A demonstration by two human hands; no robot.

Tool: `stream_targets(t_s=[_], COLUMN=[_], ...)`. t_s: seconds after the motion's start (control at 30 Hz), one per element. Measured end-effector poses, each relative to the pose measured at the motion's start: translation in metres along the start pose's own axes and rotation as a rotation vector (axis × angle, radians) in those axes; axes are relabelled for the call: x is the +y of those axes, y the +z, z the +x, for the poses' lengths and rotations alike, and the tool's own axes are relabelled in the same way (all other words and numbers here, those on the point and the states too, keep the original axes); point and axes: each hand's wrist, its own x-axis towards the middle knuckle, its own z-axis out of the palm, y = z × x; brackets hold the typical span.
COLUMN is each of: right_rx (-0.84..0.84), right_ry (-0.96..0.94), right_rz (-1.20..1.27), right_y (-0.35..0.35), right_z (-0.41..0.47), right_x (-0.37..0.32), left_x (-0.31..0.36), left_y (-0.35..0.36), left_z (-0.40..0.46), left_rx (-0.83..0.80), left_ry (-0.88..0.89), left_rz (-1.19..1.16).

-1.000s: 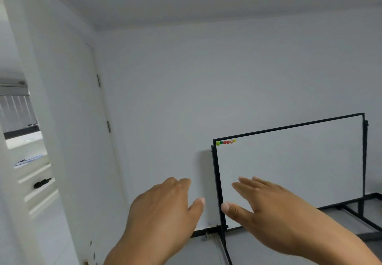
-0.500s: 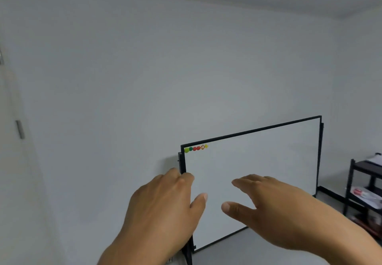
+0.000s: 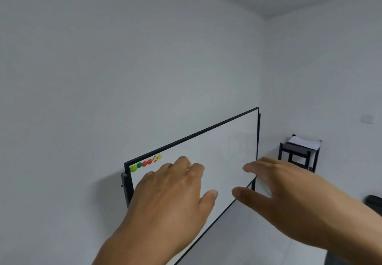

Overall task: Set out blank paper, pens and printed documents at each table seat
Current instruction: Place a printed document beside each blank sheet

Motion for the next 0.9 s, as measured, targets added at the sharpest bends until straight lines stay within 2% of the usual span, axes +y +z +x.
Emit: stream_targets(t_s=[0.27, 0.43, 0.6, 0.9], right_rx=[0.048, -0.058, -0.046, -0.07], right_ry=[0.146, 0.19, 0.259, 0.463], right_rz=[-0.007, -0.015, -0.081, -0.114], right_y=[0.042, 0.058, 0.058, 0.105], right_z=[0.101, 0.175, 0.245, 0.403], right_x=[0.07, 0.116, 0.156, 0.265], left_x=[-0.008, -0.003, 0.006, 0.033], left_y=[0.062, 0.093, 0.13, 0.252], left_z=[0.131, 0.223, 0.316, 0.531], left_rx=[-0.05, -0.113, -0.202, -0.237], left_ry=[0.087, 0.132, 0.194, 0.39], left_rz=[-0.06, -0.048, -0.043, -0.165])
